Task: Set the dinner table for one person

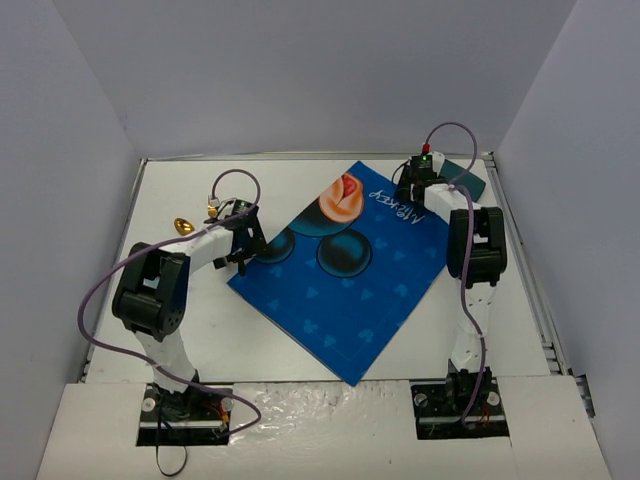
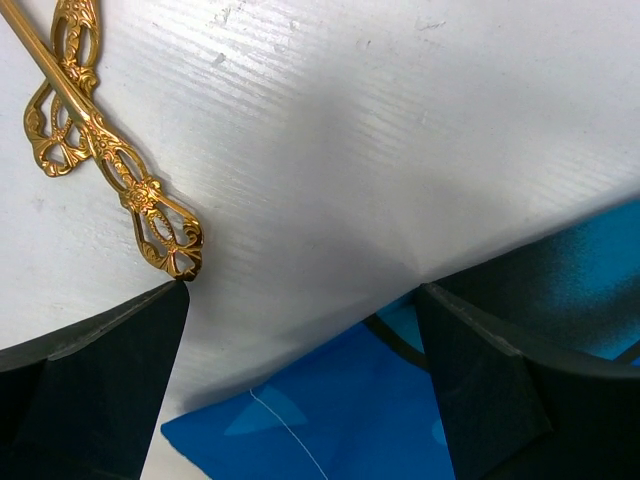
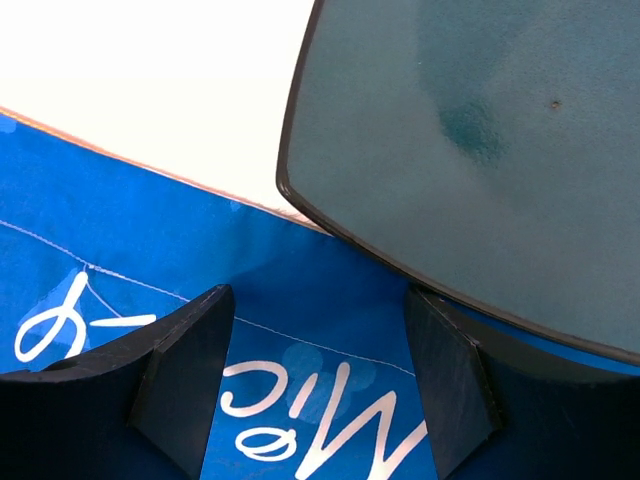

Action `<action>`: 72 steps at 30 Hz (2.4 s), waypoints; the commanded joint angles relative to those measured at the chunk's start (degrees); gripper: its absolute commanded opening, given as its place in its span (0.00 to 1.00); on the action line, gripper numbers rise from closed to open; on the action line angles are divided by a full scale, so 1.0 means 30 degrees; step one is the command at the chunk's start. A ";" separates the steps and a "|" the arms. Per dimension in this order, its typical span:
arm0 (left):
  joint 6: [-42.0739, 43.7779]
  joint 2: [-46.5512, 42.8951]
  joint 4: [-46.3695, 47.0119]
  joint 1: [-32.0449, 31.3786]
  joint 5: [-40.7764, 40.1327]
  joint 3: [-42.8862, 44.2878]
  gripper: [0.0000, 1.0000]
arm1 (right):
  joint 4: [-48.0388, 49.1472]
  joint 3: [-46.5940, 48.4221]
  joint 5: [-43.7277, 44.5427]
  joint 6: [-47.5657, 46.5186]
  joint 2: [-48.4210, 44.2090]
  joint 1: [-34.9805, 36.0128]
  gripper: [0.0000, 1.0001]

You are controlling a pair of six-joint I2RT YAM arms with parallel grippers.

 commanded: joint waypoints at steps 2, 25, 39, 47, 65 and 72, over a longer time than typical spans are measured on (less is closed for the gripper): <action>0.1877 -0.3588 -0.0972 0.0099 -0.0241 0.2029 0.95 | -0.0603 0.0396 -0.1656 -0.0687 -0.2723 0.0363 0.66; -0.1236 -0.5852 0.0509 -0.2080 0.2882 -0.2195 0.97 | -0.2331 -0.6599 -0.2227 -0.1142 -0.8302 0.3526 0.83; -0.2544 -0.2242 0.1414 -0.2045 0.1497 -0.2634 0.97 | -0.1387 -0.7125 -0.1342 -0.1090 -0.5431 0.3708 0.85; -0.2449 -0.0978 0.1128 -0.1452 0.1118 -0.2202 0.97 | -0.1335 -0.6137 -0.1195 -0.1259 -0.3843 0.3702 0.85; -0.1974 -0.1151 0.0680 -0.0528 0.1251 -0.1780 0.97 | -0.1451 -0.4018 -0.1953 -0.1263 -0.3869 0.3650 0.85; -0.0383 -0.3660 -0.0926 -0.0527 0.1040 0.0331 0.97 | -0.1716 -0.2687 -0.2571 -0.0707 -0.6779 0.2844 0.86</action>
